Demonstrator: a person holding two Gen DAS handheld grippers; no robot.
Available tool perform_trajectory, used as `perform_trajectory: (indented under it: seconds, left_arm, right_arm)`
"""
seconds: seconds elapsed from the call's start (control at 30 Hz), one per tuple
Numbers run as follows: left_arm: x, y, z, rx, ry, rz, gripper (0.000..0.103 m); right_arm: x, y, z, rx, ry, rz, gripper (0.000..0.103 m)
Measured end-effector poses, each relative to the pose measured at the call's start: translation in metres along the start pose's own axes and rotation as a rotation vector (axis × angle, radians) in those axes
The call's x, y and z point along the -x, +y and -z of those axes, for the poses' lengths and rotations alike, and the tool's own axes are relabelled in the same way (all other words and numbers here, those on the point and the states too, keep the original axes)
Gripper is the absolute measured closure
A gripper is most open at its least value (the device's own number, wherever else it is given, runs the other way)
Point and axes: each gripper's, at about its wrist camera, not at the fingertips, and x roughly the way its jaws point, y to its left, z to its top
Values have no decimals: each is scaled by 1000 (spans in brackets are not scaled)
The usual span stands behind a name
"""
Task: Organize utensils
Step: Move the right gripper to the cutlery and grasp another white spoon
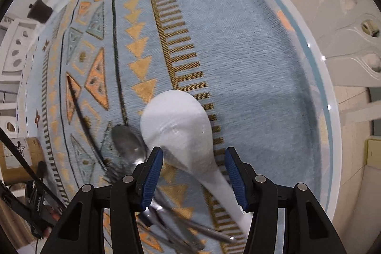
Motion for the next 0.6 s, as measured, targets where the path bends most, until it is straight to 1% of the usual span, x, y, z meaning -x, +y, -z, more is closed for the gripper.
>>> perform_trajectory:
  seconds: [0.03,0.07,0.1,0.2,0.23,0.3,0.37,0.43,0.5,0.53,0.57,0.6]
  left_arm:
    - [0,0,0,0,0,0,7]
    - [0,-1,0,1,0,1,7]
    - [-2,-4,-1,0,1,0,7]
    - [-2,-4,0,1,1,1,7]
    - [-3,-4,0,1,1,2,7]
    - [-3,-4,0,2,1,2,7]
    - [-3,-5,0,1,1,2,7]
    - [-4,-5,1,0,2,1,7]
    - [-4,-2,1,-1,3,1,6]
    - [-4,-3,1,-1,3,1,6]
    - [-4,-4,0,-2,4,0,6]
    - [-4,-3,0,-3,4,0,6]
  right_arm:
    - [-4,0,-1,33,12,-46,27]
    - [-5,2,-2,63,9,-80,16]
    - [-7,6,-1,88,9,-61,15]
    - [-14,26,3,200,-1,79,15]
    - [-15,30,4,215,-5,100,15]
    - [-14,28,4,196,-6,88,15]
    - [-9,20,0,153,-4,35,16]
    - [-4,5,-3,103,4,-40,17]
    - [-1,-8,-7,63,5,-82,23]
    - [1,-15,-8,41,5,-95,29]
    - [3,-20,-9,19,-1,-91,39]
    - [6,-23,-12,8,-3,-80,45]
